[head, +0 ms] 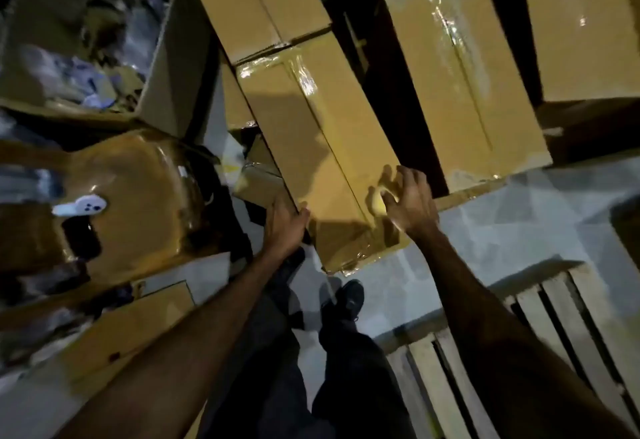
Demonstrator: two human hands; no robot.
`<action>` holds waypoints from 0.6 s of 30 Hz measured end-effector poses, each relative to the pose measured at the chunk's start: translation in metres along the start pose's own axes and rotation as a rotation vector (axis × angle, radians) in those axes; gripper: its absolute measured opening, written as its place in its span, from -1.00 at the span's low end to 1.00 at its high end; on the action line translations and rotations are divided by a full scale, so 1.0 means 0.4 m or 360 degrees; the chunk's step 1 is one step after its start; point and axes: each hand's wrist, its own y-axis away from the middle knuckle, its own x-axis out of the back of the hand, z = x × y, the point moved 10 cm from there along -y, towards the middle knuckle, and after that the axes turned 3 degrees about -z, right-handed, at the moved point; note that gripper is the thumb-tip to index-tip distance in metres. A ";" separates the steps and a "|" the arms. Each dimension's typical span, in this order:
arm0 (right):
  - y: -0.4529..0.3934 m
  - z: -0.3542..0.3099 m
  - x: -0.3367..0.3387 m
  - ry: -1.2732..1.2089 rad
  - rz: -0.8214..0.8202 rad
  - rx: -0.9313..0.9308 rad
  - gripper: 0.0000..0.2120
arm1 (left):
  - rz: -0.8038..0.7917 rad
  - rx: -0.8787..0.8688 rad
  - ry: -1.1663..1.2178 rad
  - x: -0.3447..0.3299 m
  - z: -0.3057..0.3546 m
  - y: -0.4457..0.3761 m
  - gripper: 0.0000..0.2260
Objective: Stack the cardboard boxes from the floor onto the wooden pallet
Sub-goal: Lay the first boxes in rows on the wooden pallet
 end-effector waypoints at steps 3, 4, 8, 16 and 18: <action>-0.028 0.049 -0.026 -0.0064 -0.0106 -0.0056 -0.26 | 0.0039 0.0184 0.0172 -0.044 -0.045 0.007 -0.28; -0.034 0.066 -0.036 -0.0095 -0.0170 -0.0113 -0.26 | 0.0015 0.0220 0.0203 -0.060 -0.050 0.017 -0.31; -0.062 0.133 -0.066 -0.0241 -0.0232 -0.0200 -0.34 | -0.0051 0.0184 0.0313 -0.122 -0.055 0.022 -0.38; -0.073 0.202 -0.089 -0.0420 -0.0294 -0.0302 -0.52 | -0.0164 0.0233 0.0695 -0.170 -0.098 -0.016 -0.06; -0.067 0.207 -0.093 -0.0444 -0.0300 -0.0277 -0.53 | -0.0171 0.0214 0.0764 -0.156 -0.090 -0.003 -0.13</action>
